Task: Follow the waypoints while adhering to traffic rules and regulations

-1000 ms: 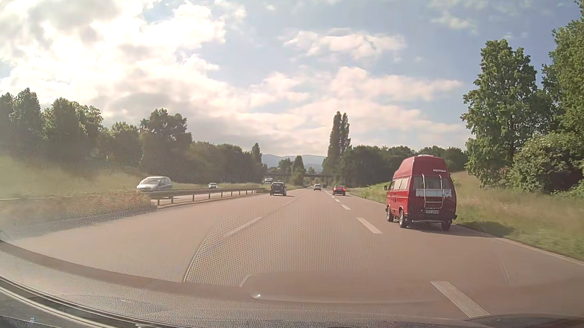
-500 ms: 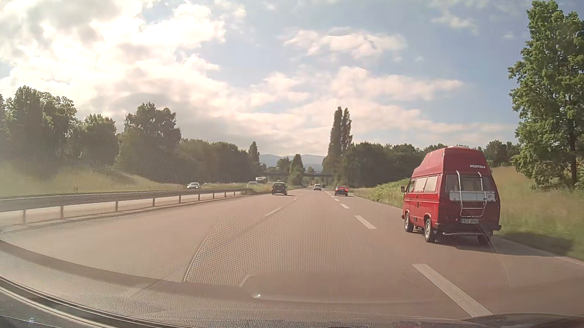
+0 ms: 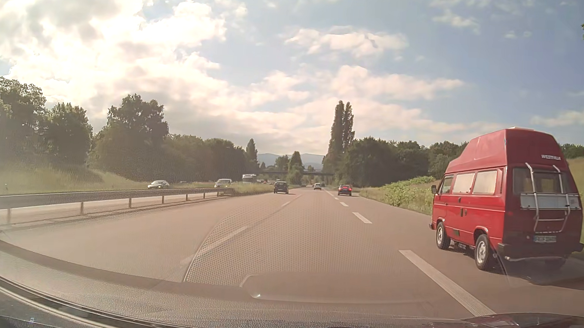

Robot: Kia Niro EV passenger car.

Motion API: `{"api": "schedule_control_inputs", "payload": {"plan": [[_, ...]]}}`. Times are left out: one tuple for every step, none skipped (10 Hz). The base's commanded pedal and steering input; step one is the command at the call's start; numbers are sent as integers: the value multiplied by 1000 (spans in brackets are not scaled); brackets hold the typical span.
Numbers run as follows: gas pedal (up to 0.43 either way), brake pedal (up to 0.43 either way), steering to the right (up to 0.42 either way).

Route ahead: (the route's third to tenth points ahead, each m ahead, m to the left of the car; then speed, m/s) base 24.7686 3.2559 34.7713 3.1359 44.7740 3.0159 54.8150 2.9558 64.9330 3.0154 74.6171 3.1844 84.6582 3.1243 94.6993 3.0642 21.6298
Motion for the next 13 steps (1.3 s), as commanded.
{"api": "schedule_control_inputs", "payload": {"plan": [[169,0,-1],[169,0,-1],[169,0,-1],[169,0,-1],[169,0,-1],[169,0,-1],[169,0,-1],[169,0,-1],[169,0,-1],[169,0,-1],[169,0,-1],[169,0,-1],[169,0,-1]]}}
